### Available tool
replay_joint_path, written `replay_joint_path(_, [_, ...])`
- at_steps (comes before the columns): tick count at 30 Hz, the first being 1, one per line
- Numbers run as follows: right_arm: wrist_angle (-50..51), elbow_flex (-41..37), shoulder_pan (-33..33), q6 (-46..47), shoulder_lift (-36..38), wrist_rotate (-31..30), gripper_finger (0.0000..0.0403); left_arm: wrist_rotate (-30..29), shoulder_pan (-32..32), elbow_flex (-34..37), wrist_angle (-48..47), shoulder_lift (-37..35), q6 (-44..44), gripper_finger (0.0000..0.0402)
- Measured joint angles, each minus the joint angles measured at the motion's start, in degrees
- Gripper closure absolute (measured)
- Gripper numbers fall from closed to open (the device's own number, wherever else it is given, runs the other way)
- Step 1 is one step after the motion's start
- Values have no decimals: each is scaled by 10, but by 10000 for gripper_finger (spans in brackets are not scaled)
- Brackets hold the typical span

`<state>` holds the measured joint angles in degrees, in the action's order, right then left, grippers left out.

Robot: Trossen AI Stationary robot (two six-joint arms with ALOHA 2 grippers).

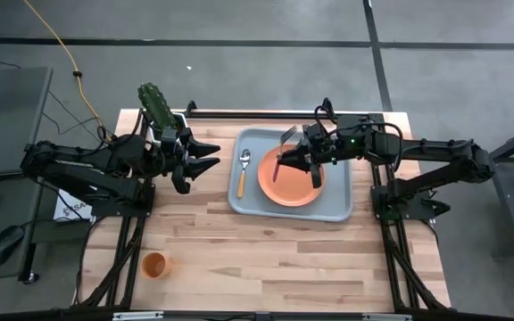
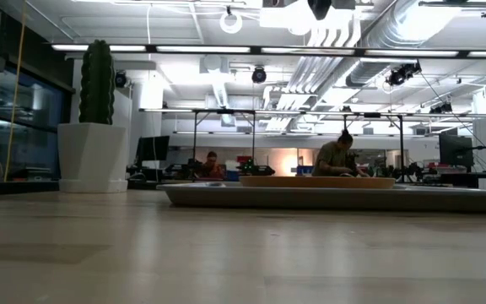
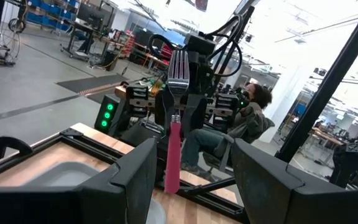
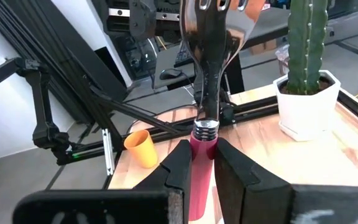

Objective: Pick and place plate/cup/fork/spoon on tray
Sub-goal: Put the pink fork to the left of the orange plate on the gray serving tray

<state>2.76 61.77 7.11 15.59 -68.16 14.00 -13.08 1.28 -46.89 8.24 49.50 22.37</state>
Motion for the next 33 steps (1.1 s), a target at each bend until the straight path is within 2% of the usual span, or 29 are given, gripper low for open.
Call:
replay_joint_path(10, [0, 0, 0, 30, -8, -5, 366, 0, 0, 0, 0, 0, 0, 208])
replay_joint_path(17, [-18, 0, 0, 71, -59, -5, 366, 0, 0, 0, 1, 0, 0, 208])
replay_joint_path(21, [-50, 2, 0, 125, -114, -5, 366, 0, 0, 0, 1, 0, 0, 208])
replay_joint_path(25, [-33, 45, 0, 181, -188, -5, 366, 0, 0, 0, 4, 0, 1, 208])
replay_joint_path(33, [128, 199, 20, 278, -353, -24, 366, 0, 0, 0, 6, 0, 15, 208])
